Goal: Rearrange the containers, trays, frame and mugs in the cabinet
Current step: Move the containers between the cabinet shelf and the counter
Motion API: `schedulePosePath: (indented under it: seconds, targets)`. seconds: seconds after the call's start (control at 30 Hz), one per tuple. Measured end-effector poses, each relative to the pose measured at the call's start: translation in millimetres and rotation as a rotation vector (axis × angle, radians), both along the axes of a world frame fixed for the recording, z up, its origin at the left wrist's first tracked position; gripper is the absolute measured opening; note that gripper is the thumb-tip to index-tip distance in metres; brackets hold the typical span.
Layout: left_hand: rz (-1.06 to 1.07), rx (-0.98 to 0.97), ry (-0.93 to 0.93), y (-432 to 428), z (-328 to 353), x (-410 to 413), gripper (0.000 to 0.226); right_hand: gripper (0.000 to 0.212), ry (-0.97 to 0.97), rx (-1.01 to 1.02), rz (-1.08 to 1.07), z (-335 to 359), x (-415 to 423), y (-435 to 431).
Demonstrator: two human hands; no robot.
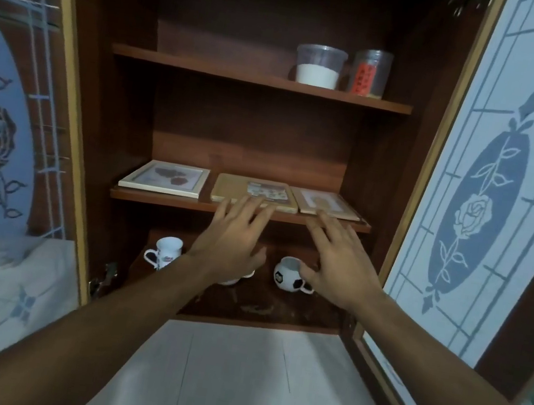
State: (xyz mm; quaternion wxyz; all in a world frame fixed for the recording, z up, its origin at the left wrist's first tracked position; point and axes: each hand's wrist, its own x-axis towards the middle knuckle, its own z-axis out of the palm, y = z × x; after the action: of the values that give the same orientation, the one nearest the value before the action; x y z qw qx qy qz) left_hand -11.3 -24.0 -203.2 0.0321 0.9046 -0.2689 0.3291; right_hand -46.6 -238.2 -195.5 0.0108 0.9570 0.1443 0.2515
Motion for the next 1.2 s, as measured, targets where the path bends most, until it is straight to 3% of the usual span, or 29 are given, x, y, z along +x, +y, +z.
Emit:
schedulePosePath:
  seconds: [0.17,0.7,0.9,1.2]
  targets:
    - [-0.050,-0.004,0.018,-18,32,34,0.079,0.081,-0.065,-0.018,-0.055,33,27,-12]
    - [-0.010,-0.075,-0.319,-63,206,136,0.077,0.085,-0.398,0.020,-0.095,202,125,-51]
    - [0.030,-0.141,-0.300,-80,252,175,0.078,0.082,-0.437,0.153,-0.062,252,163,-58]
    - [0.080,-0.171,-0.247,-97,291,227,0.078,0.085,-0.384,0.178,-0.134,296,223,-58]
